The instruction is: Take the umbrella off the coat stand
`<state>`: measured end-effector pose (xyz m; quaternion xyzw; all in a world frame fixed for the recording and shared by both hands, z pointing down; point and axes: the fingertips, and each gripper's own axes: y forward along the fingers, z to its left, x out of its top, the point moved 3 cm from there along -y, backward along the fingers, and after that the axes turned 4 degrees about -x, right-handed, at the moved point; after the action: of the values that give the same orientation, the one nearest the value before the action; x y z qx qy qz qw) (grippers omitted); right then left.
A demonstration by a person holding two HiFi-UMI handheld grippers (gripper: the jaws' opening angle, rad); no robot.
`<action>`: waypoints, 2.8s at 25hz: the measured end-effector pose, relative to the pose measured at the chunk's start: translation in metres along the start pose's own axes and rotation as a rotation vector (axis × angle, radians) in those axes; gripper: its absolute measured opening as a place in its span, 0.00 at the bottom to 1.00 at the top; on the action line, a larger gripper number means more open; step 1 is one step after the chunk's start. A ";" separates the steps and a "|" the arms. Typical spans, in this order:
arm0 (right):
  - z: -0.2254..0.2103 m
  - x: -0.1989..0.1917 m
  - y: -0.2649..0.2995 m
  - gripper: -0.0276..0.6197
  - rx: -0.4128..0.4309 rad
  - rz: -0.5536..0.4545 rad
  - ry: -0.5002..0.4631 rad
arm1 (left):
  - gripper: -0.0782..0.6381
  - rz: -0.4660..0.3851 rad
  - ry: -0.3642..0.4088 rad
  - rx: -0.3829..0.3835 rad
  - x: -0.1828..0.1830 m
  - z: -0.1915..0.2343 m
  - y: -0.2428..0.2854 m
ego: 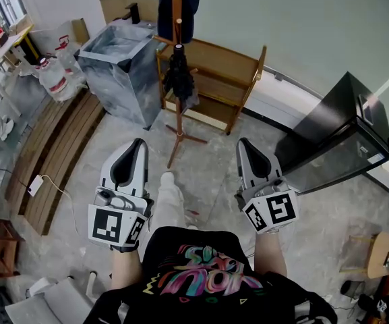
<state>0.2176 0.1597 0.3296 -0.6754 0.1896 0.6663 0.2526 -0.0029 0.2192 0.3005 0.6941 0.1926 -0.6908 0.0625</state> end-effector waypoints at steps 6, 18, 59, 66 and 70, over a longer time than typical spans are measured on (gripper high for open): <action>-0.012 -0.012 0.052 0.07 -0.006 0.005 -0.002 | 0.15 -0.002 -0.008 -0.032 -0.016 0.031 0.044; -0.038 -0.017 0.231 0.07 -0.073 0.014 -0.024 | 0.15 0.001 -0.015 -0.145 -0.036 0.166 0.187; -0.081 -0.030 0.367 0.26 -0.014 -0.001 0.084 | 0.33 0.045 -0.140 -0.328 -0.096 0.257 0.307; -0.081 -0.050 0.375 0.36 0.055 0.040 0.120 | 0.38 0.128 -0.117 -0.366 -0.126 0.254 0.314; -0.080 -0.068 0.382 0.38 0.078 0.078 0.110 | 0.41 0.166 -0.107 -0.399 -0.146 0.250 0.317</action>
<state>0.0529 -0.1987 0.3627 -0.6926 0.2553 0.6299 0.2417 -0.1206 -0.1870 0.3778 0.6438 0.2643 -0.6673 0.2654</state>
